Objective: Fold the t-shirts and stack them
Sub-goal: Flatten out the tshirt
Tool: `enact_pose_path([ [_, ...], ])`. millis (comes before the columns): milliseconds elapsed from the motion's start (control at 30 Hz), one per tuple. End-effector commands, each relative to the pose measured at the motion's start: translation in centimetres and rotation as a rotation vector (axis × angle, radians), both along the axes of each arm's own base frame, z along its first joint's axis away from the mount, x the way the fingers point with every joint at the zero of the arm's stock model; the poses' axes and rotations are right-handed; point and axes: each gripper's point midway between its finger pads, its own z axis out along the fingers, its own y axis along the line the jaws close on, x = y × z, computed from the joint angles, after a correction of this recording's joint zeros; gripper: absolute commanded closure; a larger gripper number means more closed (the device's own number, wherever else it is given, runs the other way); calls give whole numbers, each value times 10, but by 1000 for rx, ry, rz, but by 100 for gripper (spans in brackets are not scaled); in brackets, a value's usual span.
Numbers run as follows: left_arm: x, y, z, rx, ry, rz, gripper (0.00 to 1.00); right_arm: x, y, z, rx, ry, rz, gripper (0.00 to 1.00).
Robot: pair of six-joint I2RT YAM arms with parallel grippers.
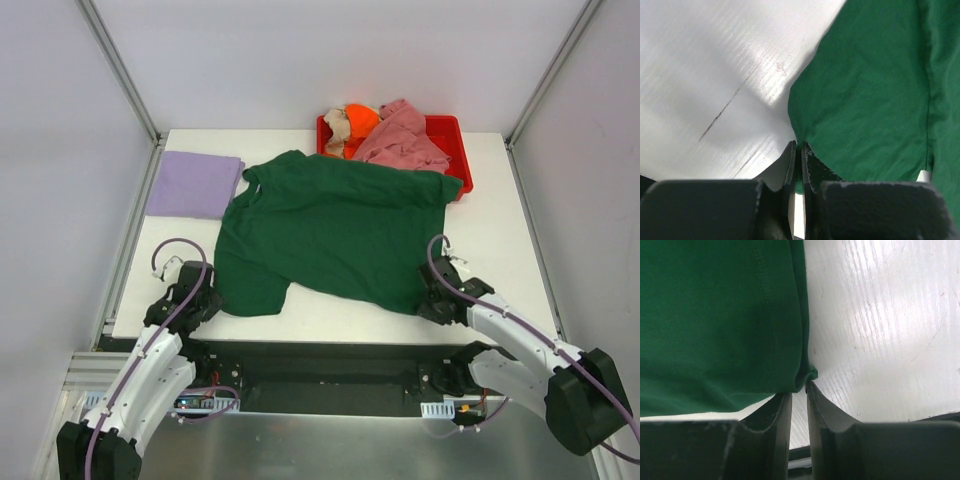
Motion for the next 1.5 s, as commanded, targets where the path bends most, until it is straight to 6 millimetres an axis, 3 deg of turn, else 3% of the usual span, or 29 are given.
enact_pose_path([
  [0, 2, 2, 2, 14, -16, -13, 100, 5, 1, -8, -14, -1, 26, 83],
  [100, 2, 1, 3, 11, -18, -15, 100, 10, 1, -7, -34, -17, 70, 98],
  [167, 3, 0, 4, 8, -23, -20, 100, 17, 1, 0, -37, -64, 102, 100],
  [267, 7, -3, 13, 5, -46, -52, 100, 33, 10, 24, -2, -210, 204, 100],
  [367, 18, -11, 37, -28, -116, -79, 100, 53, 14, 65, 19, -437, 277, 99],
  [467, 37, -21, 92, -73, -266, -110, 100, 71, 20, 123, 49, -717, 335, 99],
  [533, 48, -20, 143, -65, -392, -112, 100, 78, 16, 163, 32, -862, 344, 99],
  [633, 52, -11, 224, -52, -592, -82, 100, 83, 3, 222, -36, -1013, 325, 100],
  [700, 49, -2, 267, -32, -702, -52, 100, 83, -6, 259, -80, -1042, 313, 99],
  [733, 48, 0, 277, -27, -728, -44, 100, 82, -13, 248, -108, -960, 282, 100],
  [767, 45, 1, 286, -30, -750, -41, 100, 80, -18, 251, -99, -905, 222, 99],
  [833, 42, -4, 282, -59, -750, -57, 100, 69, -16, 220, -76, -719, 199, 83],
  [967, 42, -16, 235, -102, -660, -94, 100, 41, 21, 147, 98, -415, 254, 48],
  [1067, 41, -16, 203, -105, -599, -91, 100, 16, 60, 104, 283, -232, 303, 36],
  [1167, 40, -14, 180, -109, -559, -63, 100, -14, 96, 74, 353, -113, 413, 30],
  [1267, 41, -13, 167, -105, -534, -50, 100, -32, 101, 53, 232, -62, 455, 29],
  [1333, 41, -13, 161, -100, -517, -51, 100, -36, 101, 46, 168, -60, 429, 29],
  [1467, 43, -13, 151, -90, -479, -54, 100, -29, 126, 41, 127, -135, 474, 29],
])
